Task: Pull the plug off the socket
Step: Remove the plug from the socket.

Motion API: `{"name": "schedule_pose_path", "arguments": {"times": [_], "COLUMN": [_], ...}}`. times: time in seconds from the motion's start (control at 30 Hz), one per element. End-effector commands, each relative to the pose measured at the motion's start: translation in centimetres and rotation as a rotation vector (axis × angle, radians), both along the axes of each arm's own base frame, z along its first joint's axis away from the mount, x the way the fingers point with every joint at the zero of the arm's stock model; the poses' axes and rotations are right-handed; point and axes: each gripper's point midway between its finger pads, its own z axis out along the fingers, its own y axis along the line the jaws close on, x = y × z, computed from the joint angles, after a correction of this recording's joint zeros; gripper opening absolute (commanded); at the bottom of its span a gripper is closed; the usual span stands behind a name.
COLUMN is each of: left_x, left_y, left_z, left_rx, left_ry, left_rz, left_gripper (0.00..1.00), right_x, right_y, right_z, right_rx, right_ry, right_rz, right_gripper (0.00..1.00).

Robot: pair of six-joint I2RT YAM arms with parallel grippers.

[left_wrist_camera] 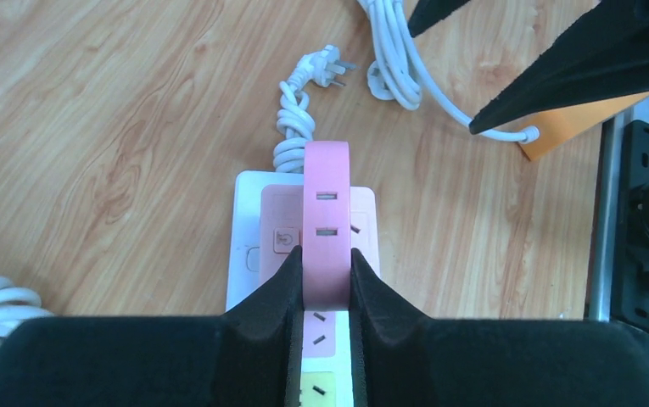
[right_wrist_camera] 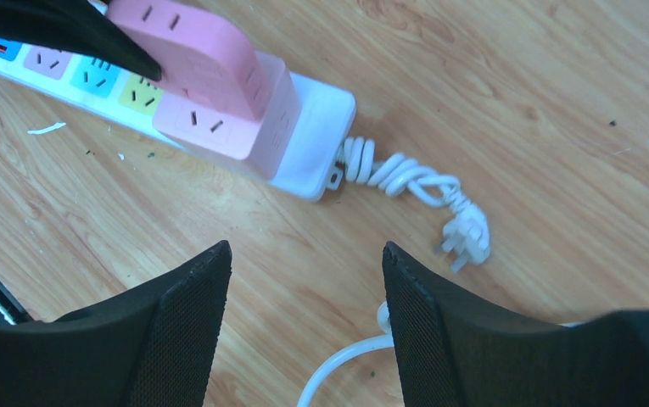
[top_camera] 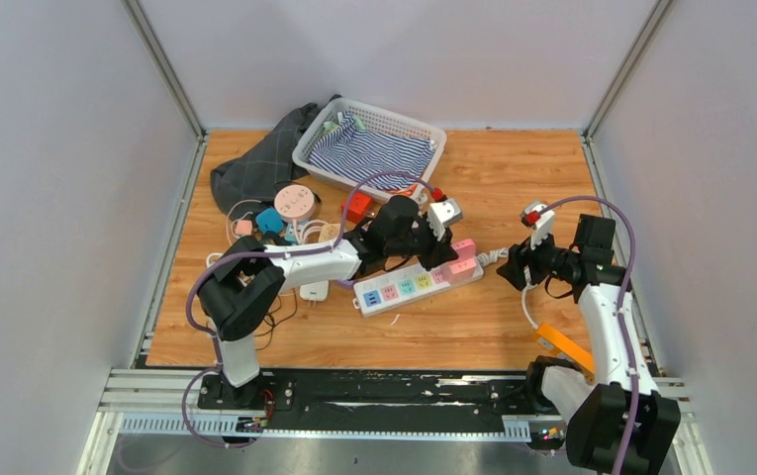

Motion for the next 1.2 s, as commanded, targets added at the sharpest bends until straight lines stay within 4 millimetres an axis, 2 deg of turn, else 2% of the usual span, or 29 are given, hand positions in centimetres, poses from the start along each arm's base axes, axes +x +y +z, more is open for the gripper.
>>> {"name": "schedule_pose_path", "arguments": {"times": [0.0,0.17,0.27,0.4,0.63,0.73,0.83,0.93,1.03,1.17], "left_x": [-1.1,-3.5,-3.6,-2.9,-2.2,-2.3,-2.5,-2.7,-2.3,-2.1], "left_y": [0.7,-0.1,0.0,0.3,0.7,0.7,0.9,1.2,1.3,0.5], "left_z": [-1.5,-2.0,-2.4,-3.1,-3.0,-3.0,-2.7,-3.1,-3.4,-3.4], "left_rx": [0.038,0.118,0.108,0.053,0.076,0.064,0.028,0.021,0.013,-0.027], "left_ry": [0.034,-0.167,-0.106,0.093,0.025,0.062,0.164,0.222,0.282,0.389], "left_rz": [-0.001,-0.052,-0.025,-0.013,0.025,0.033,0.030,0.050,0.119,0.184], "left_gripper": [0.00,0.00,0.00,0.00,0.00,0.00,0.00,0.00,0.00,0.00], "right_x": [-0.2,0.0,-0.1,-0.2,-0.1,-0.7,-2.2,-3.3,-2.8,-1.7], "right_y": [-0.1,-0.1,-0.2,-0.3,-0.2,1.0,3.1,4.3,4.3,4.4], "right_z": [-0.1,-0.6,-0.8,-0.8,-0.8,-0.1,1.3,1.7,1.3,0.8], "right_rx": [0.035,0.056,0.051,0.042,0.050,0.083,0.142,0.096,0.003,-0.026], "right_ry": [0.068,0.143,0.151,0.138,0.143,0.113,0.009,-0.177,-0.311,-0.316], "right_rz": [-0.006,-0.009,-0.011,-0.011,-0.006,0.073,0.220,0.355,0.357,0.312], "right_gripper": [0.67,0.65,0.64,0.64,0.64,0.66,0.70,0.84,0.99,0.99]}}
